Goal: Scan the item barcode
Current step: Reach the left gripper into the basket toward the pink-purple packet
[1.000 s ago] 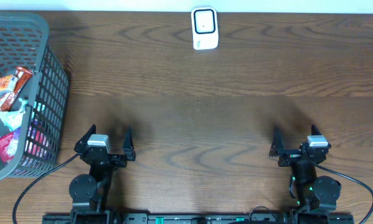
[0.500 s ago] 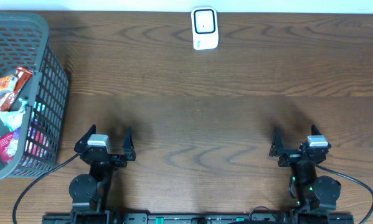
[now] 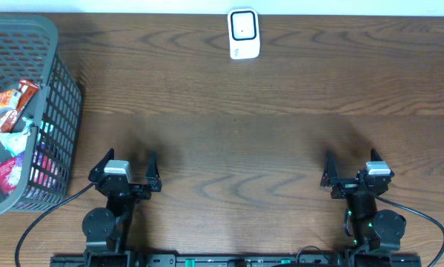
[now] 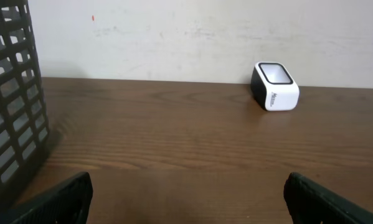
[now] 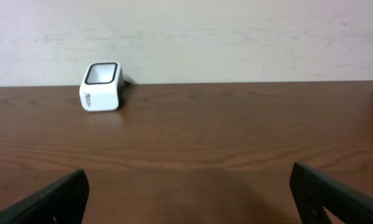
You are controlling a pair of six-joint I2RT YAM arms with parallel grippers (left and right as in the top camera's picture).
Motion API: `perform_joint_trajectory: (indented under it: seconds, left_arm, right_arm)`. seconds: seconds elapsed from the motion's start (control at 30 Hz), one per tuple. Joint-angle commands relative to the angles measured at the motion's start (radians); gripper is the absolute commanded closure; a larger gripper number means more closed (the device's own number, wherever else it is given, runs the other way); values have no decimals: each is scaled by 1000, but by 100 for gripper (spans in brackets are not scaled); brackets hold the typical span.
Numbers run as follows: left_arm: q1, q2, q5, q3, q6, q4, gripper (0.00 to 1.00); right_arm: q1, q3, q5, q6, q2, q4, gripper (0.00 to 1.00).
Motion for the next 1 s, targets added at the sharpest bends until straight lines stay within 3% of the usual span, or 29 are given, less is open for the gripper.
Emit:
perform_joint_trajectory:
  seconds: [0.0,0.1,0.2,0.27,0.37,0.47,0.53,0.67,0.7,0.73,0.9,0.97]
  left_arm:
    - [-4,-5,40,-17,-40,-29,2]
    - [-4,-5,243,-17,-85,71,2]
    - [-4,-5,421,-17,-91,286,2]
    - [-4,-5,457,-9,-167,437,2]
    - [-4,-5,456,28,-243,561,2]
    - [-4,-4,452,90,-245,576,2]
    - [-4,19,360,169,-237,576,2]
    - [-3,139,150,334,-111,533,2]
    - [-3,224,143,425,-4,461,2]
    - [-3,264,169,457,15,452,2]
    - [-3,413,204,486,14,547,2]
    - [-3,455,134,504,-11,627,2]
  right_arm:
    - [8,-2,4,-19,-1,-4,1]
    - [8,-2,4,-19,-1,-4,1]
    - [8,-2,4,-19,-1,-4,1]
    - [8,-2,4,-19,-1,-4,1]
    - [8,-2,4,-19,-1,-4,1]
    - [8,-2,4,-19,-1,-4,1]
    - [8,-2,4,-19,-1,-4,1]
    - [8,-2,4,-19,-1,-4,1]
    - [8,-2,4,-19,-1,-4,1]
    - [8,-2,4,-19,-1,-4,1]
    - [8,-2,4,-19,-1,-4,1]
    - [8,-2,4,-19,-1,-4,1]
